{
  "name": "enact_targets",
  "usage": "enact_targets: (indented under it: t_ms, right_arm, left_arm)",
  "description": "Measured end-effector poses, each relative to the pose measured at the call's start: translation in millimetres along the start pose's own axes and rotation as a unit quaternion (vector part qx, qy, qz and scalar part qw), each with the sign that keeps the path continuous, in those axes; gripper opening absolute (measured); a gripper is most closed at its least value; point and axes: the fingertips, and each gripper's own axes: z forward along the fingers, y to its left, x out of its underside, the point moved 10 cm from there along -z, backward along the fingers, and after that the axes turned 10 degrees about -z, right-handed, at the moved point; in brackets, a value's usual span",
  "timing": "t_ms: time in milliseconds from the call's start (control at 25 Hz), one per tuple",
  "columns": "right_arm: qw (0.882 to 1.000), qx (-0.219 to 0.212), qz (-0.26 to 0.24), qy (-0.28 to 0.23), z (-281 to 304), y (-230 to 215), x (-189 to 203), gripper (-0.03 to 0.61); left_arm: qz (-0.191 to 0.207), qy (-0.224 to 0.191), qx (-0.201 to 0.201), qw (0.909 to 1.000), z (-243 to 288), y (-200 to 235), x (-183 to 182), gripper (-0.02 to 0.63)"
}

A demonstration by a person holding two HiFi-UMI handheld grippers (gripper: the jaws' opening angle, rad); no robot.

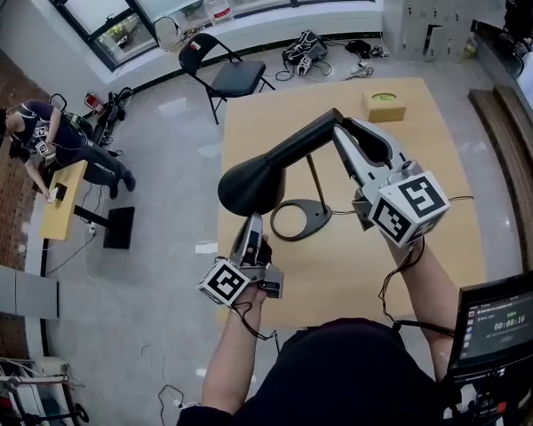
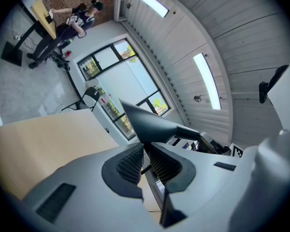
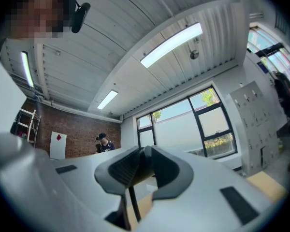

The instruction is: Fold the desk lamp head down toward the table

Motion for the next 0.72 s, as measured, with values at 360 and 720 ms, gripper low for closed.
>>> enact_targets:
  t_ms: [360, 720]
  right_arm:
    - [1.0, 0.001, -0.004, -0.001, 2.8, 0.7, -1.3, 0.083]
    - [1.0, 0.001, -0.003, -0.001, 3.5, -0.4, -1.2, 0.083]
  left_arm:
    - [-0.007, 0.003, 0.0, 1.0, 1.9, 1.9, 0.9, 0.044]
    - [-0.012, 0.011, 0.0, 0.9999, 5.8, 6.5, 7.7, 0.044]
